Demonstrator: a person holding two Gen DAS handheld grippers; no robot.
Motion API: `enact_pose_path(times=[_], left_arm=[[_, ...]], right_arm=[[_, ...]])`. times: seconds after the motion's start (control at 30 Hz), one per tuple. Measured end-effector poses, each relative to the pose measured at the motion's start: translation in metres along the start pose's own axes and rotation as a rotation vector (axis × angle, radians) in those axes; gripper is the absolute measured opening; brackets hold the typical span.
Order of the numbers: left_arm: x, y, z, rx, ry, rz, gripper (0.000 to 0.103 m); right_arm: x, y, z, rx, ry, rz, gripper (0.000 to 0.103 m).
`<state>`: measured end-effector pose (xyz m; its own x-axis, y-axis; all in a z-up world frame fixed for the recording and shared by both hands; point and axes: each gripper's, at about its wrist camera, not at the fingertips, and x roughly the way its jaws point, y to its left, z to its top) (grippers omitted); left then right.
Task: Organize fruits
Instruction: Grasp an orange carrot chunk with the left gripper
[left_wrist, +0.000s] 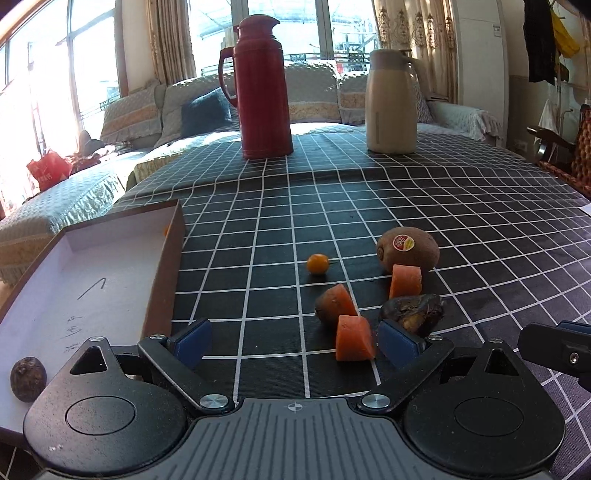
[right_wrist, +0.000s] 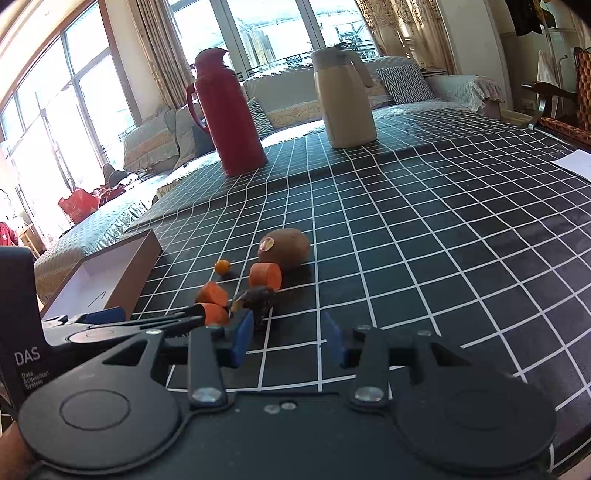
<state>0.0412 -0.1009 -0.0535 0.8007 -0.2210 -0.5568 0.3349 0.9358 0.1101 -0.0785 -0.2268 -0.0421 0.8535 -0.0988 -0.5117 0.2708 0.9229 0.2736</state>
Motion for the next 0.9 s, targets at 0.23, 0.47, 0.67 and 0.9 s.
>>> enact_pose_path(times=[0.23, 0.47, 0.67, 0.9], left_arm=[[0.019, -0.012, -0.001, 0.007, 0.057, -0.038, 0.065], [0.028, -0.022, -0.002, 0.008, 0.059, -0.053, 0.058], [0.025, -0.019, -0.003, 0.002, 0.054, -0.053, 0.028], [0.008, 0.009, 0.009, -0.052, -0.032, 0.012, 0.027]], right_arm=[[-0.003, -0.005, -0.001, 0.026, -0.008, 0.003, 0.044], [-0.003, -0.009, -0.001, 0.036, -0.007, 0.001, 0.045], [-0.001, -0.008, -0.001, 0.039, -0.004, 0.002, 0.045], [0.004, -0.002, -0.001, 0.024, 0.007, 0.01, 0.045]])
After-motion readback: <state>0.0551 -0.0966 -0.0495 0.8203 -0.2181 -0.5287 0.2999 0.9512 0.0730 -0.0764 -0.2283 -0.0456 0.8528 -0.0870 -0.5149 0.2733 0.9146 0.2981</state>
